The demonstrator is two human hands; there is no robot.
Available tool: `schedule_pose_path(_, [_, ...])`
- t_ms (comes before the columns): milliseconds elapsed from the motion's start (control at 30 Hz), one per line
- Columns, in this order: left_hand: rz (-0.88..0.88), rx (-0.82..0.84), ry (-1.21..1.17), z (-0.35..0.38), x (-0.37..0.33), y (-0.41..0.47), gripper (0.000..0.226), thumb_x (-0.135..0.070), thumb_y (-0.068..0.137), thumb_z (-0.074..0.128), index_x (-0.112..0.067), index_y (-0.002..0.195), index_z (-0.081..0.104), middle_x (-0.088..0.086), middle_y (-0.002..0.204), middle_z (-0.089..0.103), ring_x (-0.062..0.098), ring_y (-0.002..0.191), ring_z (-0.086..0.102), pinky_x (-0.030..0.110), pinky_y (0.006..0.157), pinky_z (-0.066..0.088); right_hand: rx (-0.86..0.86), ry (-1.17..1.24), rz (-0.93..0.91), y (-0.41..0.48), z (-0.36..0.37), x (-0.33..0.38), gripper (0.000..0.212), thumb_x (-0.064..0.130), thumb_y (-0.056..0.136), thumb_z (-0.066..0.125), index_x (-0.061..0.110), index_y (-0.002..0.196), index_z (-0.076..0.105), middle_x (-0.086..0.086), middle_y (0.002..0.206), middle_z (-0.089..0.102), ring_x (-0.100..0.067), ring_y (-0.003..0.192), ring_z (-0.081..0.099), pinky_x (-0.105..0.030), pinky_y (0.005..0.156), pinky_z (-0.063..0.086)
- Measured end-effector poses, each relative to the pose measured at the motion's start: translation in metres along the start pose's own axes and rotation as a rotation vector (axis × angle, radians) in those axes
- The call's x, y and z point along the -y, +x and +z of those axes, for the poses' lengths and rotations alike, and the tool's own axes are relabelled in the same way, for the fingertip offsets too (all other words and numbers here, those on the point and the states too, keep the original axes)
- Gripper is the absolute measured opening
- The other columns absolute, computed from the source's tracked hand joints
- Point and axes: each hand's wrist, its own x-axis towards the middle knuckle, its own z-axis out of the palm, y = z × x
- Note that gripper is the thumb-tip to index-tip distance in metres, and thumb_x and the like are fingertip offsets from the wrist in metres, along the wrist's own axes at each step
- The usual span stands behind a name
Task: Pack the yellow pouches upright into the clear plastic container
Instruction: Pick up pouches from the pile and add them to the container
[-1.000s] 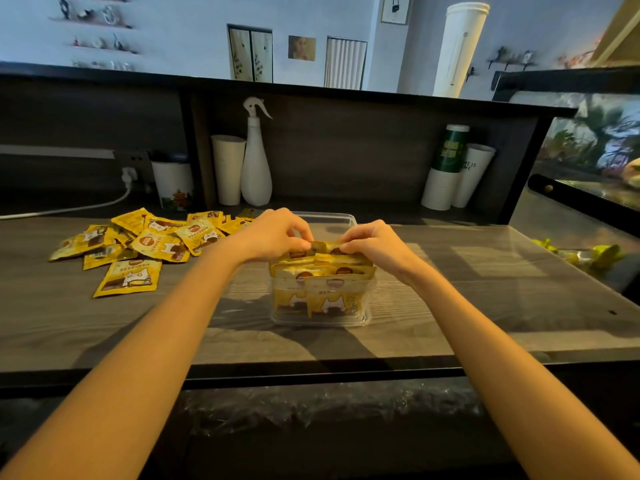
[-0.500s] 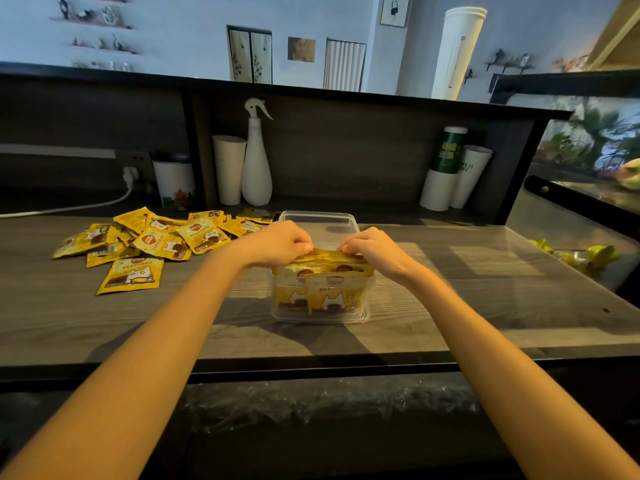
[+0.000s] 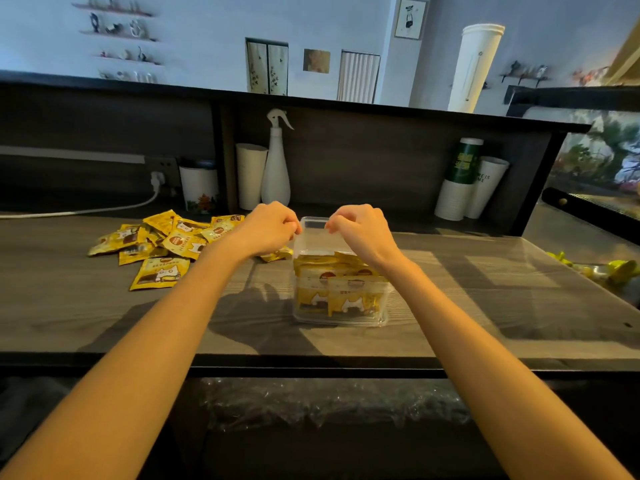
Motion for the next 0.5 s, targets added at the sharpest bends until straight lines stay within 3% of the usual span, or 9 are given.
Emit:
schedule_pose_path(100, [-0.077,-0.139,0.028,-0.019,0.020,-0.012,0.032,-0.010,0.095,0.038,-0.008,0.103,0.069,0.013,0.112,0.066,0.028,0.097,0.060,0.036,0.083,0.047,-0.038,0.022,-0.072,0.001,0.026,0.027,0.025,0.015,0.088,0.049,0.006,0.091,0.072,-0.009,0.091,0.072,-0.022,0.090,0.064,-0.040,0.083,0.053])
schedule_pose_path(267, [-0.268,-0.262,0.110,-0.039,0.081,-0.033,0.030,-0.008,0.092,0.040,-0.005,0.096,0.069,0.018,0.109,0.065,0.035,0.099,0.057,0.038,0.079,0.043,0.010,0.039,-0.164,0.001,0.085,0.069,0.025,0.008,0.085,0.049,0.005,0.095,0.072,-0.012,0.101,0.072,-0.028,0.098,0.062,-0.040,0.088,0.049])
schedule_pose_path(333, [-0.354,-0.250,0.150,-0.040,0.112,-0.040,0.026,-0.008,0.091,0.043,-0.002,0.088,0.069,0.021,0.105,0.065,0.035,0.093,0.055,0.037,0.074,0.041,0.088,0.008,-0.185,0.003,0.113,0.077,0.025,0.007,0.085,0.049,0.003,0.099,0.070,-0.014,0.107,0.070,-0.030,0.103,0.060,-0.038,0.089,0.047])
schedule_pose_path(500, [-0.556,-0.186,0.086,-0.032,0.176,-0.043,0.022,-0.007,0.089,0.049,0.002,0.096,0.067,0.024,0.108,0.064,0.038,0.105,0.057,0.043,0.086,0.047,0.358,-0.080,-0.039,0.014,0.177,0.074,0.033,0.006,0.086,0.046,0.003,0.114,0.063,-0.019,0.120,0.062,-0.035,0.114,0.053,-0.037,0.090,0.045])
